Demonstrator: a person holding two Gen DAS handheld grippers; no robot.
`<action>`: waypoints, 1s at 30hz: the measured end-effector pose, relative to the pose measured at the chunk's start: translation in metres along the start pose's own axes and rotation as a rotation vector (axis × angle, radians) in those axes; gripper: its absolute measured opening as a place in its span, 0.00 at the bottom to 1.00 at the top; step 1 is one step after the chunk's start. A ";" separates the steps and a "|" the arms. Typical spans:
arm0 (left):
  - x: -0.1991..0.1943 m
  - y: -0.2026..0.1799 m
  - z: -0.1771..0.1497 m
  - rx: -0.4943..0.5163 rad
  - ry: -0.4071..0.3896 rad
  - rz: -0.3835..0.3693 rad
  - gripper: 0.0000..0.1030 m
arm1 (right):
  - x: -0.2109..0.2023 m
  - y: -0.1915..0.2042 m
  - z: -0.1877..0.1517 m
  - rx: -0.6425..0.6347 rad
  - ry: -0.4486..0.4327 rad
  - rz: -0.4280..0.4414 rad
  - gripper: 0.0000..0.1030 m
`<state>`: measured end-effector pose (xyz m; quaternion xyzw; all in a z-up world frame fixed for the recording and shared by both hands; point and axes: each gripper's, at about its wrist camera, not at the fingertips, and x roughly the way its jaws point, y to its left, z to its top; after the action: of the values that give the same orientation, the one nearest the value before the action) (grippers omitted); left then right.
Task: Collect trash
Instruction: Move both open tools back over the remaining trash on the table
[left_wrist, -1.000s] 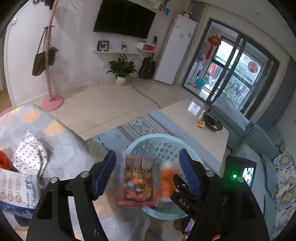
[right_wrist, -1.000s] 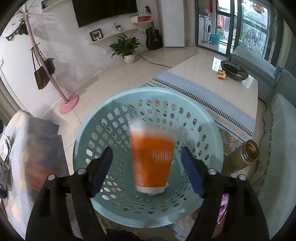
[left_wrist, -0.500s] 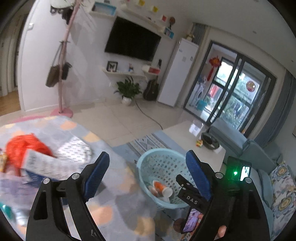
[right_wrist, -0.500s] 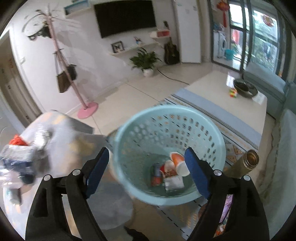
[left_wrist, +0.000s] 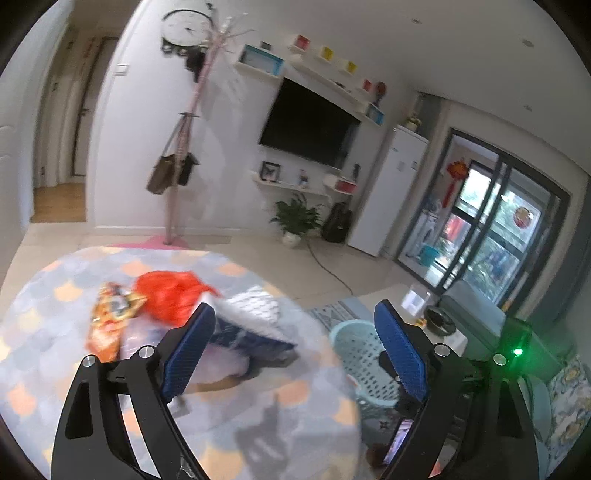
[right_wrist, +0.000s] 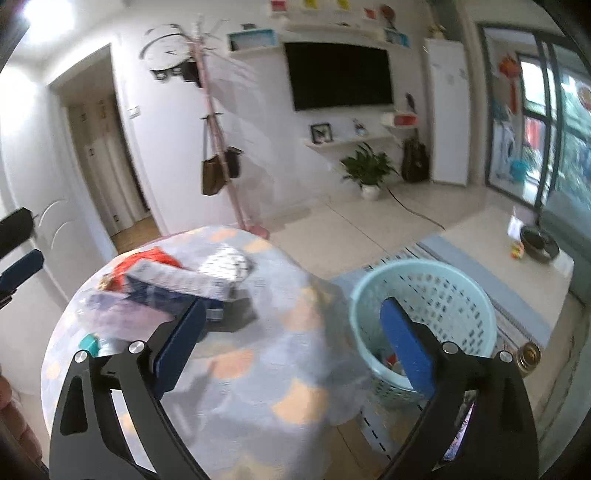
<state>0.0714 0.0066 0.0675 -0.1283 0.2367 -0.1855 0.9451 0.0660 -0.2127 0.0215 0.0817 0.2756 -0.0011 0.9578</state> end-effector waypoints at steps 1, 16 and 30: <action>-0.006 0.009 -0.002 -0.010 0.000 0.017 0.83 | -0.003 0.006 -0.002 -0.012 -0.003 0.012 0.89; -0.054 0.113 -0.034 -0.141 0.038 0.179 0.83 | -0.012 0.094 -0.032 -0.166 0.000 0.091 0.92; -0.049 0.159 -0.071 -0.179 0.144 0.209 0.83 | -0.004 0.113 -0.048 -0.199 -0.016 0.060 0.92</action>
<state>0.0419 0.1590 -0.0264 -0.1731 0.3316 -0.0732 0.9245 0.0423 -0.0934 0.0013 -0.0055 0.2643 0.0543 0.9629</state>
